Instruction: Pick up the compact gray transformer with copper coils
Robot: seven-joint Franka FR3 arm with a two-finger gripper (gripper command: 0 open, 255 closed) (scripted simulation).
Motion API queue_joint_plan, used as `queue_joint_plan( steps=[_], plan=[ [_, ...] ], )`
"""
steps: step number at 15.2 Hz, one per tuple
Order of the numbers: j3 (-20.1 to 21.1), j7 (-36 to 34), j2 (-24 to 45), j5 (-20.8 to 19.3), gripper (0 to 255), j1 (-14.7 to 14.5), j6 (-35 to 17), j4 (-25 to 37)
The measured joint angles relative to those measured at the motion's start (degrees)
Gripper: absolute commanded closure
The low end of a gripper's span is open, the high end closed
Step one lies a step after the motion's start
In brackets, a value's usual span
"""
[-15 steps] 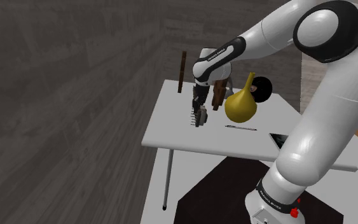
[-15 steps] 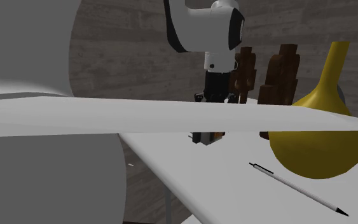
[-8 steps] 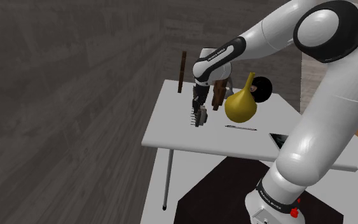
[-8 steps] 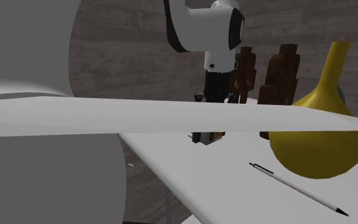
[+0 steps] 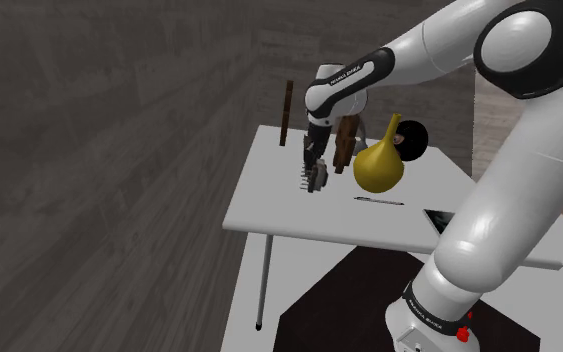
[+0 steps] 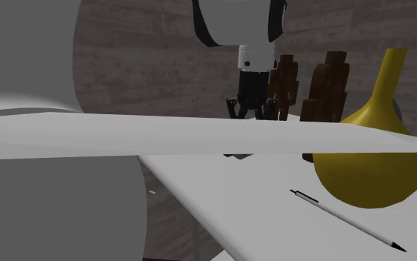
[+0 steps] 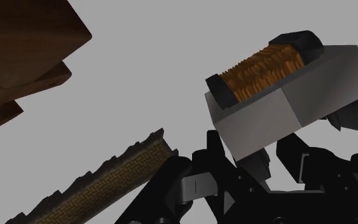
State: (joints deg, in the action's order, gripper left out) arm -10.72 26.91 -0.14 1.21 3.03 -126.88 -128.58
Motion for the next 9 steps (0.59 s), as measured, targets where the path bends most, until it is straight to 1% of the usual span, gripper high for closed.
queue_joint_plan(
  steps=[9],
  plan=[
    [0.01, -0.51, -3.23, -0.78, 255, 0.04, 6.58, 3.42]
  ],
)
